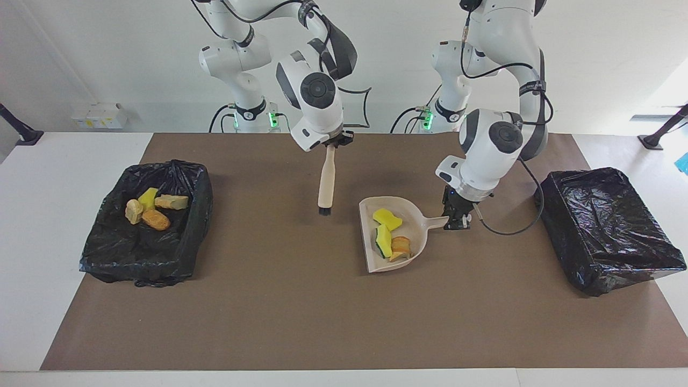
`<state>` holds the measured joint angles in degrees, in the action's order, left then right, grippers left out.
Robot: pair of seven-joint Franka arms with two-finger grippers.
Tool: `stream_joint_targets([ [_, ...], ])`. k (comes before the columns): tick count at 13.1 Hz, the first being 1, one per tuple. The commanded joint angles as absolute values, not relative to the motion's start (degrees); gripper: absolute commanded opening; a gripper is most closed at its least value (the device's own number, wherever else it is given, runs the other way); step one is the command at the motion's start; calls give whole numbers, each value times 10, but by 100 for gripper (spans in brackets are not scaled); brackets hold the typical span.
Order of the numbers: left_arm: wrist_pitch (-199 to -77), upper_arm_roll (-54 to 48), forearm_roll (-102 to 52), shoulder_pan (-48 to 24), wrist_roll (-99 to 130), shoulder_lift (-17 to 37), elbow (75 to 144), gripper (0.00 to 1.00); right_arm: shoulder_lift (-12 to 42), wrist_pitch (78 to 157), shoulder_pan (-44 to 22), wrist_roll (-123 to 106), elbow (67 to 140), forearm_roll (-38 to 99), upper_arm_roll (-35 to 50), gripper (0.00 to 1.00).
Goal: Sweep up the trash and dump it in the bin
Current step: 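Carry the loaded dustpan toward the bin with the left gripper while the right gripper withdraws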
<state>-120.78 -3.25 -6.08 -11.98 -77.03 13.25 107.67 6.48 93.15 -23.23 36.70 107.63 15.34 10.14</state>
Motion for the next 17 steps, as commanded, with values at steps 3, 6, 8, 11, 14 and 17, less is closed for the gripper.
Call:
stream_joint_targets([
  [3, -1156, -41, -168, -29, -907, 105, 1070, 0, -19, 998, -272, 387, 1202, 162, 107, 0],
  [6, -1144, -42, -208, 1, -969, 102, 1071, 0, -12, 1098, -341, 427, 1250, 184, 107, 0],
  [8, -1140, -41, -208, 3, -969, 101, 1068, 0, 20, 1130, -364, 442, 1260, 184, 107, 0],
  [11, -1098, -40, -201, 30, -971, 101, 1039, 0, 32, 1174, -368, 439, 1287, 183, 107, 0],
  [14, -1037, -36, -195, 73, -998, 108, 984, 0, 29, 1182, -368, 432, 1300, 183, 107, 0],
  [17, -999, -36, -171, 140, -1060, 108, 963, 0, 27, 1177, -380, 427, 1299, 173, 107, 5],
])
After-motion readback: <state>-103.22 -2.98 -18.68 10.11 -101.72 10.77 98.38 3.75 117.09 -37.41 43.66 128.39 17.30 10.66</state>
